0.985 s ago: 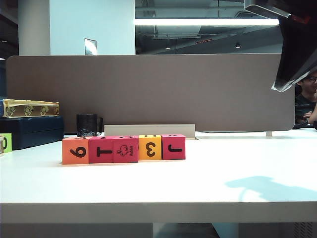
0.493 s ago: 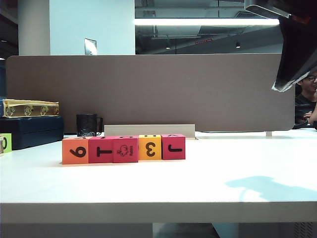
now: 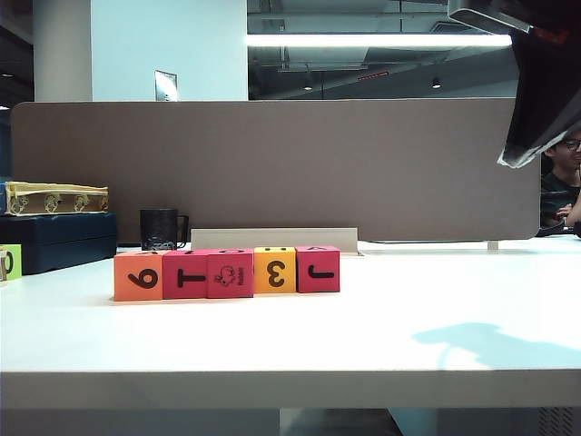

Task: Select the appropriate blocks from the scattered letter blocks on the table and arrange them in a row to spell out "ALOHA".

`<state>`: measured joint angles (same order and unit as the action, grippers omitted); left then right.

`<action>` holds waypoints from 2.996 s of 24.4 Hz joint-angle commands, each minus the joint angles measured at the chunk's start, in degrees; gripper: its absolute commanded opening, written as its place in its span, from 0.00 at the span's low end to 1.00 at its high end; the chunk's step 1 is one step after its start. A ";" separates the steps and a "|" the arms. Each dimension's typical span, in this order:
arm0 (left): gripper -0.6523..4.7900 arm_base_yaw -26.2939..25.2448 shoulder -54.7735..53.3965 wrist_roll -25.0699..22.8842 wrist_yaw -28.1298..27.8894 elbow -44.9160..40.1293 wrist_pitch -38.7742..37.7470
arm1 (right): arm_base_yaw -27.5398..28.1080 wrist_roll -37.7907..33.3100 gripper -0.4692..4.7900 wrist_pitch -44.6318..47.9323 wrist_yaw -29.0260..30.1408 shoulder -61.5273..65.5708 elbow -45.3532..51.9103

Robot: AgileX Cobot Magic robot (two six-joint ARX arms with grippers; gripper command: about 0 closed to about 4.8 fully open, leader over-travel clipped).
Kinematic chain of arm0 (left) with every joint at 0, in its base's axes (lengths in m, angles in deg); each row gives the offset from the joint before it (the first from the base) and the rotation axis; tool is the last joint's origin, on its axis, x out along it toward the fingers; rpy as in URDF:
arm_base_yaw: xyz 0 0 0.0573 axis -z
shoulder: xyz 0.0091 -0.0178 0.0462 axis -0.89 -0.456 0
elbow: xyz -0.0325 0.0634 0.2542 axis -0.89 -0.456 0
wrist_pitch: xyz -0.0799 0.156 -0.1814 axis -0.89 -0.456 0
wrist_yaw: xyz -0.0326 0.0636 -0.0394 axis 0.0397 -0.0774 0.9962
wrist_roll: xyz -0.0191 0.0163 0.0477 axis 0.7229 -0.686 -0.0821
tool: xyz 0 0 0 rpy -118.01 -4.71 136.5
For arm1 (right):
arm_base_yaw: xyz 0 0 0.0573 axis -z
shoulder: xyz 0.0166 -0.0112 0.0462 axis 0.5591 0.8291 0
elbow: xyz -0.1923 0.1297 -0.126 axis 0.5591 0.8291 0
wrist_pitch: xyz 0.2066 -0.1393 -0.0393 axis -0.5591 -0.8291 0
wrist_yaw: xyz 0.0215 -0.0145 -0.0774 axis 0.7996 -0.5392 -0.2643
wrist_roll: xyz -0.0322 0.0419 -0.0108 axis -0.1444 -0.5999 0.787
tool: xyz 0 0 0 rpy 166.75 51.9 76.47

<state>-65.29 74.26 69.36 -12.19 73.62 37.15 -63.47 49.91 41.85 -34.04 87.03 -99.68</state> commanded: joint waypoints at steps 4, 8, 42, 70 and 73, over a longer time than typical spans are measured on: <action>0.11 4.09 -0.07 -2.29 -5.40 0.15 -3.43 | -0.04 -0.20 0.09 0.72 0.13 -0.17 -0.22; 0.11 4.42 -0.04 -2.32 -6.47 0.15 -9.88 | -0.04 -0.17 0.09 0.72 0.13 -0.17 -0.22; 0.11 4.37 -0.07 -4.20 -6.43 0.15 -10.58 | 6.38 13.16 0.09 19.52 -10.40 -11.91 3.85; 0.11 4.37 -0.04 -4.20 -6.45 0.15 -10.58 | 27.82 1.29 0.09 29.97 -3.08 -58.64 48.37; 0.11 4.37 -0.07 -4.20 -6.45 0.15 -10.60 | 28.09 1.46 0.09 29.97 -3.02 -58.64 48.37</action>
<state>-60.80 74.19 65.38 -18.66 73.72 27.18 -35.40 51.35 71.70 -36.94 28.94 -51.64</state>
